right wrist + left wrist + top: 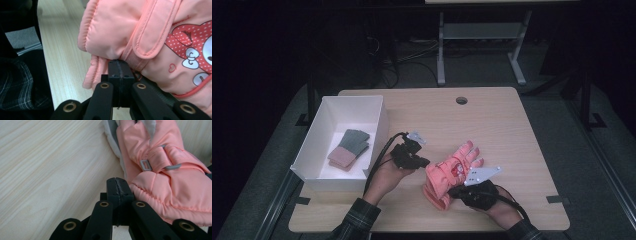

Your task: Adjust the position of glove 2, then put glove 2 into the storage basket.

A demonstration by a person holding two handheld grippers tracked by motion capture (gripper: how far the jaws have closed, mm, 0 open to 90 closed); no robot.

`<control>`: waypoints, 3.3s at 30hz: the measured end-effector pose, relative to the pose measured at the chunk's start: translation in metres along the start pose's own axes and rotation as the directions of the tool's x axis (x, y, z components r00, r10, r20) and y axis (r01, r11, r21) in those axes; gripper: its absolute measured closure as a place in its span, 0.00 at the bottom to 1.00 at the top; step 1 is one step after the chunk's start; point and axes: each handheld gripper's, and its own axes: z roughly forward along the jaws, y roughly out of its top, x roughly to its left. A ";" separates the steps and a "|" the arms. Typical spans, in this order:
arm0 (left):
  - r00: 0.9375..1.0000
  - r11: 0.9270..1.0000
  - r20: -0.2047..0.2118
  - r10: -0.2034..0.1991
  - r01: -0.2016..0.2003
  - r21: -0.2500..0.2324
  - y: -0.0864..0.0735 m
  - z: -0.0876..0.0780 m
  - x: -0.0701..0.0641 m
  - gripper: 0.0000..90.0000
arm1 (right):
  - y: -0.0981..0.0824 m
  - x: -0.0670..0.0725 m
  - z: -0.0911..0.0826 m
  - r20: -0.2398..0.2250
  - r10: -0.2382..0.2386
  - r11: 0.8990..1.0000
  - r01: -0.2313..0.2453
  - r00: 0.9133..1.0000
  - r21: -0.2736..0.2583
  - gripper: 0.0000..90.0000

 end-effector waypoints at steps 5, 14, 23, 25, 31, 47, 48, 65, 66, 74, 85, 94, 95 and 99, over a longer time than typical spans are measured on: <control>1.000 1.000 0.030 -0.001 0.001 -0.011 0.001 -0.004 -0.005 1.00 | -0.001 -0.002 -0.011 -0.005 0.008 0.999 -0.009 1.000 -0.034 1.00; 0.998 1.000 0.058 0.023 -0.024 0.013 -0.004 -0.002 -0.015 1.00 | -0.009 -0.002 -0.018 -0.002 0.006 1.000 -0.006 1.000 -0.001 1.00; 0.996 0.999 0.089 0.012 -0.014 0.032 -0.007 0.004 -0.014 0.98 | -0.015 -0.001 -0.016 0.002 -0.001 0.999 0.001 1.000 0.054 1.00; 0.996 0.999 0.084 0.025 -0.028 0.026 -0.006 0.000 -0.014 0.95 | -0.016 -0.003 -0.021 0.008 0.000 0.999 -0.001 1.000 0.054 1.00; 0.998 1.000 0.055 0.011 -0.010 -0.007 -0.002 -0.010 -0.012 0.84 | -0.019 -0.016 -0.050 0.060 0.035 0.999 -0.035 0.998 0.005 1.00; 0.998 0.996 0.058 -0.024 0.029 -0.088 0.005 -0.018 -0.004 0.40 | -0.007 -0.054 -0.030 0.156 0.100 0.995 -0.099 0.983 -0.016 1.00; 0.998 0.996 0.061 -0.020 0.026 -0.088 0.006 -0.018 -0.005 0.38 | -0.008 -0.054 -0.028 0.162 0.100 0.995 -0.101 0.982 -0.007 1.00; 0.996 0.997 0.088 0.017 -0.010 -0.073 0.042 0.015 -0.031 0.20 | -0.008 -0.053 -0.015 0.186 0.100 0.994 -0.107 0.977 0.024 1.00; 0.995 0.998 0.094 0.020 -0.014 -0.057 0.044 0.021 -0.032 0.20 | -0.008 -0.053 -0.015 0.182 0.104 0.994 -0.110 0.978 0.023 1.00; 0.991 1.000 0.134 0.005 -0.006 0.008 0.039 0.051 -0.028 0.20 | -0.009 -0.054 -0.013 0.183 0.109 0.993 -0.116 0.977 0.030 1.00; 0.978 0.997 0.202 -0.057 0.045 0.063 0.029 0.076 -0.016 0.18 | -0.012 -0.054 -0.012 0.181 0.111 0.992 -0.120 0.977 0.041 1.00; 0.958 0.992 0.265 -0.111 0.091 0.087 0.021 0.087 -0.007 0.17 | -0.015 -0.053 -0.008 0.188 0.106 0.992 -0.118 0.976 0.053 1.00; 0.955 0.991 0.271 -0.120 0.099 0.090 0.020 0.088 -0.007 0.17 | -0.015 -0.053 -0.008 0.188 0.105 0.992 -0.117 0.977 0.054 1.00; 0.943 0.987 0.296 -0.150 0.123 0.107 0.017 0.093 -0.005 0.17 | -0.016 -0.053 -0.007 0.186 0.097 0.992 -0.110 0.978 0.060 1.00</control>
